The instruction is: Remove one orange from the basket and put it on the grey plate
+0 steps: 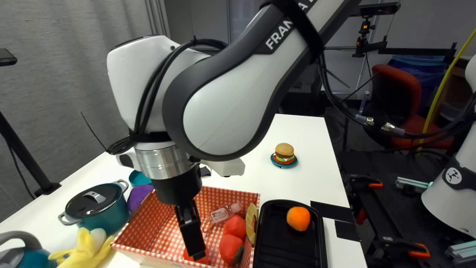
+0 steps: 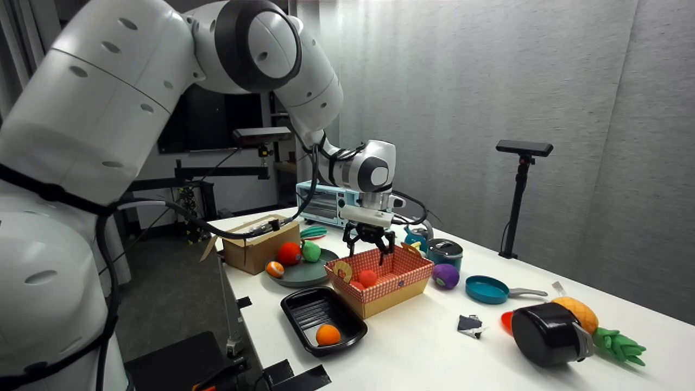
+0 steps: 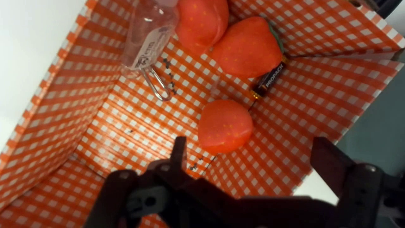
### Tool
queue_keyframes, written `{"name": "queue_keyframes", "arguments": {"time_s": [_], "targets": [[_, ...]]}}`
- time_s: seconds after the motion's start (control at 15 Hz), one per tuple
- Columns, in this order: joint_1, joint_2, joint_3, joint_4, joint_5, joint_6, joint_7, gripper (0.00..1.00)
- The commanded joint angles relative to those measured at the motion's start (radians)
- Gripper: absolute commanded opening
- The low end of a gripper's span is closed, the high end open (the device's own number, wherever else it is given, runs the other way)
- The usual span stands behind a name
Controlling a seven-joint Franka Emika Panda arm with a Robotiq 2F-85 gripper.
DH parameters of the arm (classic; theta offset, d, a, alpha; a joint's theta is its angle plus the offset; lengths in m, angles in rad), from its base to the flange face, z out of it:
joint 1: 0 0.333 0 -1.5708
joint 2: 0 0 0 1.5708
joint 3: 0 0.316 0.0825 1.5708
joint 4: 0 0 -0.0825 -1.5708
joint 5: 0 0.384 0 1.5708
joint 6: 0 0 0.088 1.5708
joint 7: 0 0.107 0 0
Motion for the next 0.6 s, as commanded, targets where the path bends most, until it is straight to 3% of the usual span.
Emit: {"name": "queue_keyframes", "arguments": {"time_s": [0.0,0.53], "targets": [[-0.008,0.049,0.008,0.049,0.021,0.015,-0.044,1.00],[-0.021,0.107,0.008,0.065,0.023,0.032,-0.059,1.00]]}}
